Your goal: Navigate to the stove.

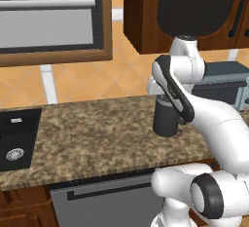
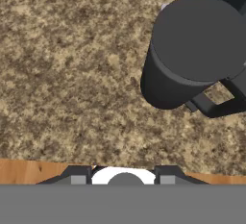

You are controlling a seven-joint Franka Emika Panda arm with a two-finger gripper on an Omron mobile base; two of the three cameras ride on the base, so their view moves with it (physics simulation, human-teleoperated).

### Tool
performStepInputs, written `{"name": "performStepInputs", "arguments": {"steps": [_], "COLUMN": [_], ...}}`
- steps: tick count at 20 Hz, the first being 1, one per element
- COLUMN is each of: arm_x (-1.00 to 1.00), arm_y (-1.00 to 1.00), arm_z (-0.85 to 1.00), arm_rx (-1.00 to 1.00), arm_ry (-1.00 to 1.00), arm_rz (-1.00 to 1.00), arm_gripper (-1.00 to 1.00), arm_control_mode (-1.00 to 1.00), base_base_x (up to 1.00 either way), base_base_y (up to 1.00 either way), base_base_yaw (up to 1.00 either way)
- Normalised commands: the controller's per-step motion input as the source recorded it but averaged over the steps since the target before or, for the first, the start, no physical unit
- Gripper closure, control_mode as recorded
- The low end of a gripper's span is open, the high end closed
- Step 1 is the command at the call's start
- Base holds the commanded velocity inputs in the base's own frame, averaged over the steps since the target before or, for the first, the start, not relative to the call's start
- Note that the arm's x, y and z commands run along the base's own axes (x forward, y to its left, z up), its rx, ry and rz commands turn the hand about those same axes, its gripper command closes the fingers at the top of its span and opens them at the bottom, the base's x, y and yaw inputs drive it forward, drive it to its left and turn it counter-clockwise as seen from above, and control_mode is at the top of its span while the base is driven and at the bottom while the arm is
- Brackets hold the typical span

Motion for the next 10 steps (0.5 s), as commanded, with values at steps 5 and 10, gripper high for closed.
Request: {"name": "performStepInputs", "arguments": {"steps": [5,10], "arm_x": [-0.34,-0.45], "arm_y": [0.00,0.00], "arm_z": [-0.06,-0.23], "arm_rx": [0.00,0.00], "arm_ry": [0.00,0.00], "arm_rz": [0.00,0.00], "arm_gripper": [-1.00,-1.00], "arm_control_mode": [-1.00,-1.00], "base_base_x": [0.00,0.00], "base_base_y": [0.00,0.00], "base_base_yaw": [0.00,0.00]}}
